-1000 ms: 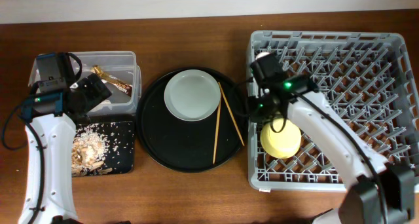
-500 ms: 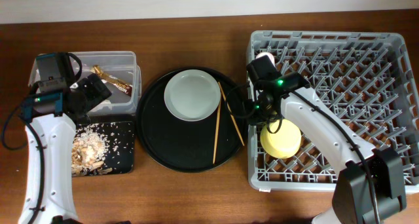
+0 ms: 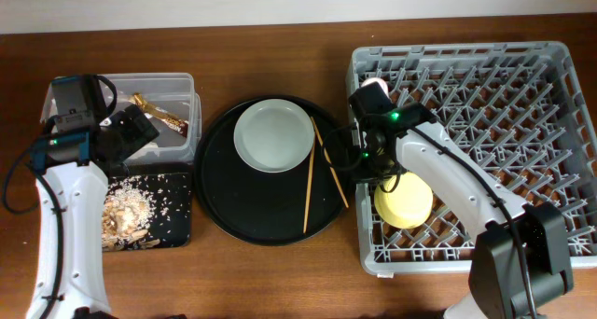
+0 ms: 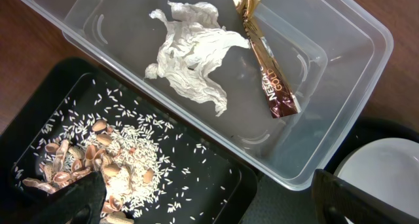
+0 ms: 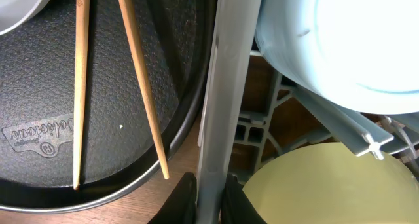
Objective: Sort waste into correct bins and load items into the dishwasher rack
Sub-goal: 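Reach the right gripper to the chopsticks on the round tray and grasp one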
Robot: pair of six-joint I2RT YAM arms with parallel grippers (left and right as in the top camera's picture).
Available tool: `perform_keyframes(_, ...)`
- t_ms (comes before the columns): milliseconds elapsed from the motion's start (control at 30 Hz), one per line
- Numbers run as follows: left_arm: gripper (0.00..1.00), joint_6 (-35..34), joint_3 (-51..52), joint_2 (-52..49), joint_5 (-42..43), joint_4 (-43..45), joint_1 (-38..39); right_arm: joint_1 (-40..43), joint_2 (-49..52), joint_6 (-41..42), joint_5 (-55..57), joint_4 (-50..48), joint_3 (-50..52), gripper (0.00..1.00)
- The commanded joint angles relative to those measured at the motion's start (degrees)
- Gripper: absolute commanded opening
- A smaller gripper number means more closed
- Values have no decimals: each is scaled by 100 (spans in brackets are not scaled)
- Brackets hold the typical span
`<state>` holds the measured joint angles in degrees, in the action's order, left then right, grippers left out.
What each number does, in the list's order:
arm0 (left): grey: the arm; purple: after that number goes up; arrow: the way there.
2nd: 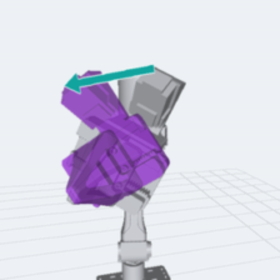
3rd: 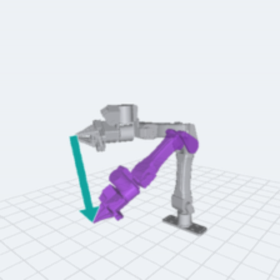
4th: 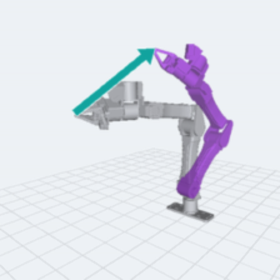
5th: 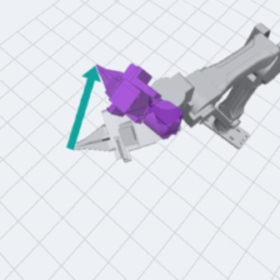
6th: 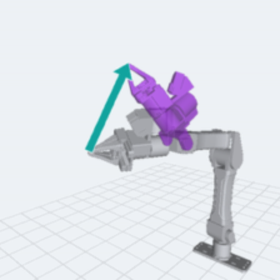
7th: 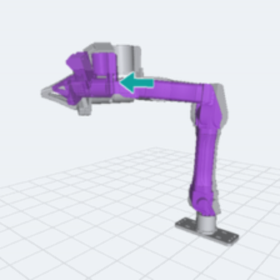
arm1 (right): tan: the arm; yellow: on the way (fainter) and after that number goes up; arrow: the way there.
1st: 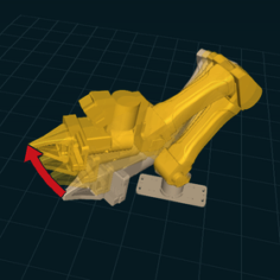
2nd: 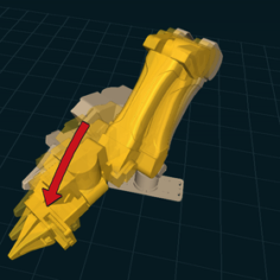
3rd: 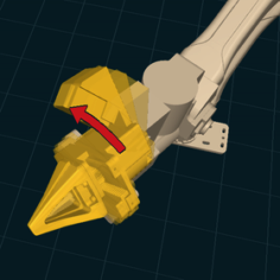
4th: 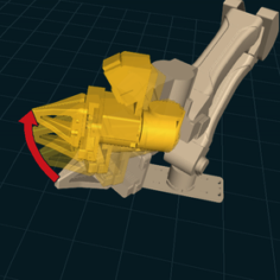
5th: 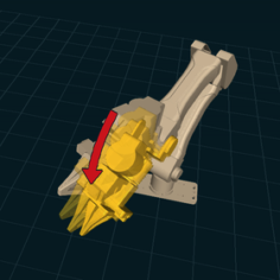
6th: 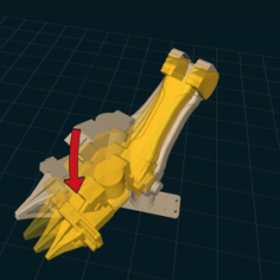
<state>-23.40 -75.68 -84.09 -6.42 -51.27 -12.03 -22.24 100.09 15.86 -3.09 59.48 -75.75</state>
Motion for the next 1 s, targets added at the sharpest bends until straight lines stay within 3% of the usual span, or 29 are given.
perform_keyframes(0, 99, 72, -87, 85, -2, -4, -13, -24, 94, -144, 33, -39, 63, 16)
perform_keyframes(67, 99, 72, -87, 85, -2, -4, -13, -9, 85, -251, 81, 24, -79, 19)
perform_keyframes(200, 99, 72, -87, 85, -2, -7, -13, -2, 13, -337, 35, 957, -1493, 21)
perform_keyframes(300, 99, 72, -87, 85, -2, -4, -13, -269, 11, -337, -728, 1357, -2398, 22)
perform_keyframes(333, 99, 72, -87, 85, -2, -4, -13, -376, 13, -334, -1250, 1246, -2391, 28)
perform_keyframes(367, 99, 72, -87, 85, -2, -4, -13, -503, 57, -334, -1753, 1143, -2352, 54)
perform_keyframes(433, 99, 72, -87, 85, -2, -4, -13, -750, 109, -334, -2055, 791, -2201, 79)
perform_keyframes(467, 99, 72, -87, 85, -2, -4, -13, -874, 160, -334, -2050, 647, -2140, 98)
perform_keyframes(533, 99, 72, -87, 85, -2, -4, -13, -1054, 319, -334, -2046, 540, -2127, 98)
perform_keyframes(567, 99, 72, -87, 85, -2, -7, -13, -1143, 428, -334, -2039, 490, -2124, 89)
perform_keyframes(667, 99, 72, -87, 85, -2, -7, -13, -1357, 769, -63, -1749, 411, -2124, 29)
perform_keyframes(767, 99, 72, -87, 85, -2, -4, -13, -1657, 1241, 1161, -269, 468, -2120, 25)
perform_keyframes(967, 99, 72, -87, 85, -2, -4, -13, -1744, 1554, 2367, 643, 337, -1770, 26)
